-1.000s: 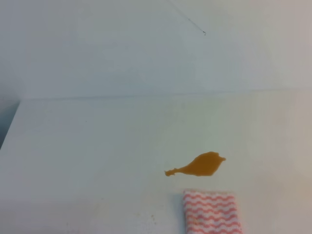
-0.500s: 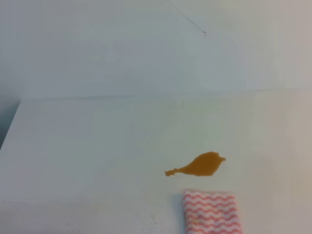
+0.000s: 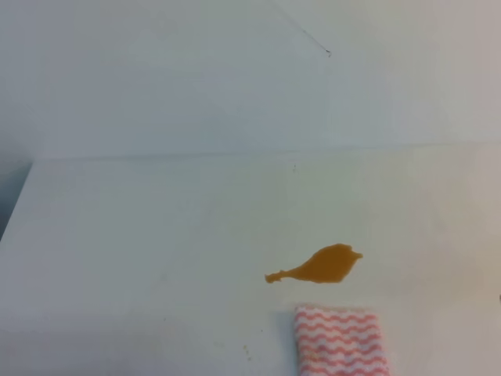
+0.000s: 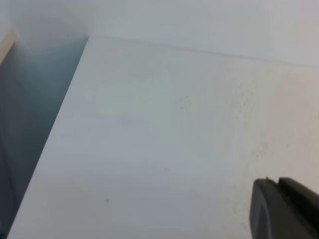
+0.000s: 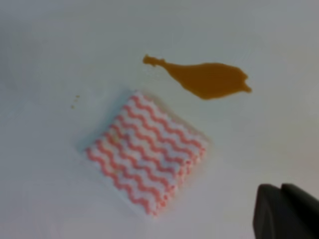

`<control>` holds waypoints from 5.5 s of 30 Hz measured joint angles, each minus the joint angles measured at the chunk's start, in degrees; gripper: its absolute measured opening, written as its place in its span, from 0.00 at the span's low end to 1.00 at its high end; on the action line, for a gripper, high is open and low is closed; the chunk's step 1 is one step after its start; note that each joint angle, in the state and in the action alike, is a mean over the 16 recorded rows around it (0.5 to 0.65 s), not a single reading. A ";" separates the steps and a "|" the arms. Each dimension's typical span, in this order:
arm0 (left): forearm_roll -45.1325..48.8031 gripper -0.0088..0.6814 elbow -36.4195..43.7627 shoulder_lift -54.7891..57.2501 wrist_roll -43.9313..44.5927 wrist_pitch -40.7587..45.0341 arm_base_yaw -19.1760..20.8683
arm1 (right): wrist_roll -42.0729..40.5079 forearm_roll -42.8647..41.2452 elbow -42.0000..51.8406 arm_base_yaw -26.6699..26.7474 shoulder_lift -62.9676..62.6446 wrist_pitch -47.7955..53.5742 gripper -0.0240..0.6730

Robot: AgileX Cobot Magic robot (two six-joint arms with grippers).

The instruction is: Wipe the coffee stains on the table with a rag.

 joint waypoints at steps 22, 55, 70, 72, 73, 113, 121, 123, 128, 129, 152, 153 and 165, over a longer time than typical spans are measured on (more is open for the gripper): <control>0.01 0.01 0.31 0.00 0.02 -0.12 0.00 | -16.35 5.66 -14.62 29.31 50.52 -16.25 0.42; 0.00 0.01 0.00 0.00 0.02 0.00 0.00 | -1.60 -1.38 -26.63 21.34 60.21 -30.63 0.08; 0.00 0.01 0.00 0.00 0.02 0.00 0.00 | 7.02 -1.46 -36.48 15.98 71.93 -26.09 0.08; 0.00 0.01 0.00 0.00 0.02 0.00 0.00 | 8.04 -1.38 -37.11 18.15 72.85 -26.33 0.08; 0.00 0.01 0.16 0.00 0.02 0.00 0.00 | 8.55 -1.30 -37.37 19.41 73.24 -26.62 0.08; 0.00 0.01 -0.16 0.00 0.02 0.00 0.00 | 21.84 -8.80 -42.73 29.76 74.95 -18.83 0.08; 0.00 0.01 0.16 0.00 0.02 -0.06 0.00 | 21.90 -9.57 -43.54 42.87 75.00 -15.92 0.08; 0.01 0.01 0.47 0.00 0.02 -0.18 0.00 | 22.56 -10.69 -43.59 45.22 74.96 -15.04 0.08; 0.02 0.01 0.62 0.00 0.02 -0.24 0.00 | 28.01 -17.91 -43.67 47.57 74.37 -12.37 0.08; 0.02 0.01 0.62 0.00 0.02 -0.24 0.00 | 29.43 -19.86 -43.66 47.36 74.15 -11.83 0.08; 0.01 0.01 0.31 0.10 0.02 -0.18 0.00 | 56.76 -41.85 -43.01 27.08 67.28 -11.84 0.36; 0.01 0.01 0.31 0.10 0.02 -0.18 0.00 | 56.87 -42.00 -43.01 26.93 66.48 -11.87 0.39; 0.00 0.01 0.16 0.00 0.02 0.00 0.00 | 58.74 -50.36 -42.64 26.79 45.55 -9.33 0.31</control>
